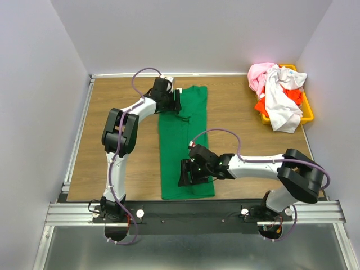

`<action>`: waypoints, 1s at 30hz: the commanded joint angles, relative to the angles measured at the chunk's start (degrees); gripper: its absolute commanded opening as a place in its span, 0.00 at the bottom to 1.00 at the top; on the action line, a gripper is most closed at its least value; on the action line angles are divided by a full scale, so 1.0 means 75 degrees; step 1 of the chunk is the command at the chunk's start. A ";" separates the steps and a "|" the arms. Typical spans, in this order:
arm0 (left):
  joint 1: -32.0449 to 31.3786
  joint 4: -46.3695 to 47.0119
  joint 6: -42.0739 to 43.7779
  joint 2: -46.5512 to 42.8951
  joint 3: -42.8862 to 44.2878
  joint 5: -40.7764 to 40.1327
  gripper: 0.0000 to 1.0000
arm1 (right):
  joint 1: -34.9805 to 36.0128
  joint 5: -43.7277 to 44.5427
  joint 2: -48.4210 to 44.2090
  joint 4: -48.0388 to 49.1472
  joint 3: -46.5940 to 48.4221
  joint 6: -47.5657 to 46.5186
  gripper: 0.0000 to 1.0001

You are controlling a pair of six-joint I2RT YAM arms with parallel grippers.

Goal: Fold and stack the t-shirts
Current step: Fold the tshirt

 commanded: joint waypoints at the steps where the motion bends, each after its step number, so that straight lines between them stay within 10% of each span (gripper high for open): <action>1: -0.0042 -0.0137 -0.0038 -0.0157 0.0328 0.0100 0.74 | 0.0062 0.1031 -0.0689 -0.0828 -0.0188 -0.0025 0.77; 10: -0.0252 -0.0079 -0.0179 -0.2146 0.0201 -0.0883 0.75 | 0.0062 0.2600 -0.1640 -0.2620 0.0187 0.0068 0.77; 23: -0.1541 0.0156 -0.1830 -0.6942 -0.5655 -0.2841 0.75 | 0.0038 0.2919 -0.2637 -0.4403 -0.0211 0.0854 0.75; 30: -0.2420 -0.0793 -0.2885 -0.8044 -0.6865 -0.3298 0.73 | 0.0050 0.2520 -0.2777 -0.4345 -0.0680 0.1111 0.67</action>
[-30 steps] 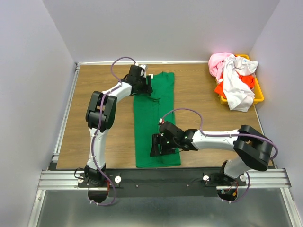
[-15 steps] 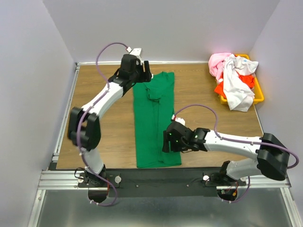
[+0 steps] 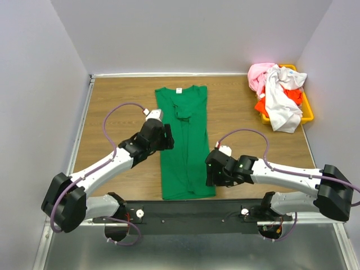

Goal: Fold and stack the t-shirts
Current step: Fold the tshirt

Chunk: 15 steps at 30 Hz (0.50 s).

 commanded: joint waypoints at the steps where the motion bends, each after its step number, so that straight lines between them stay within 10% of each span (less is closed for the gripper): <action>1: -0.0377 -0.0502 -0.0892 -0.0639 -0.0385 -0.0594 0.73 | 0.0050 -0.0079 -0.0218 -0.0297 -0.0382 0.0389 0.66; 15: -0.1937 -0.2294 -0.2639 -0.1753 -0.1241 -0.1262 0.70 | 0.0062 -0.0794 -0.0230 0.0324 -0.0782 0.0436 0.56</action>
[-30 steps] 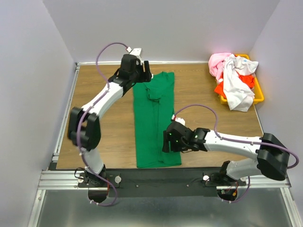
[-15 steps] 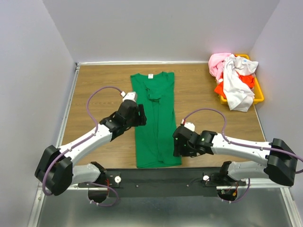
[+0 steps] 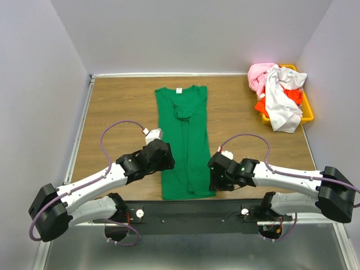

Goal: Fold and stack the t-shirts
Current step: Fold the tshirt

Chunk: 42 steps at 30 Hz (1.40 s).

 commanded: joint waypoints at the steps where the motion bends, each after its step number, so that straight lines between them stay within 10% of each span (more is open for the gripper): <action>1: -0.0142 -0.0867 -0.0742 -0.0471 -0.0213 -0.0481 0.71 | 0.0050 -0.0255 0.0043 0.0202 -0.0164 0.0127 0.55; 16: -0.1630 -0.1466 -0.1962 -0.0531 -0.0483 -0.0528 0.71 | 0.0062 -0.0653 0.0372 0.0624 -0.0410 0.0057 0.42; 27: -0.2145 -0.1641 -0.2360 -0.0051 -0.0459 -0.0212 0.71 | 0.0062 -0.0583 0.0009 0.0600 -0.0750 0.0303 0.01; 42: -0.2861 -0.1875 -0.3321 0.0898 -0.0401 -0.0211 0.62 | 0.0062 -0.0080 -0.0587 0.0413 -0.1101 0.0595 0.00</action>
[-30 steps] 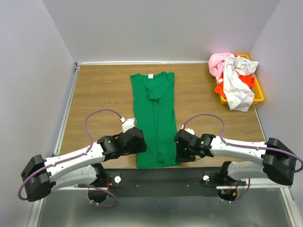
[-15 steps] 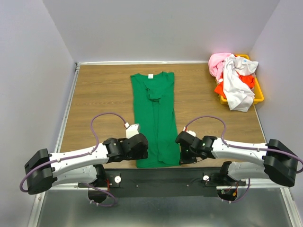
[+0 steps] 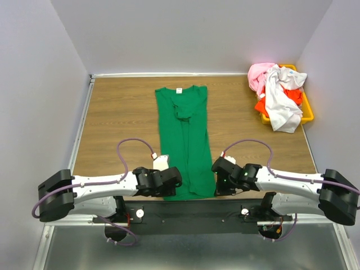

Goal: Fold and stack the t-shirts
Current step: Fold the tshirt

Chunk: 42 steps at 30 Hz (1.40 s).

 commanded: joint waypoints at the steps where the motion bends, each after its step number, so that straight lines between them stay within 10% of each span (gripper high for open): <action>1: -0.0174 -0.0238 -0.0508 0.0374 0.0159 -0.0069 0.62 | 0.0050 0.0555 -0.0408 -0.0315 -0.0300 0.0307 0.00; 24: -0.0830 -0.0261 -0.1459 0.0714 -0.0017 0.0155 0.40 | 0.0050 0.0815 -0.0432 -0.0433 -0.0265 0.0319 0.01; 31: -0.0866 -0.0109 -0.1599 0.0656 -0.0157 0.0084 0.01 | 0.0038 0.0885 -0.0385 -0.0433 -0.0148 0.0319 0.00; 42: -0.0866 -0.0308 -0.1787 0.0621 0.0276 -0.0420 0.00 | 0.0050 0.1236 -0.0736 -0.0585 0.0437 0.0284 0.01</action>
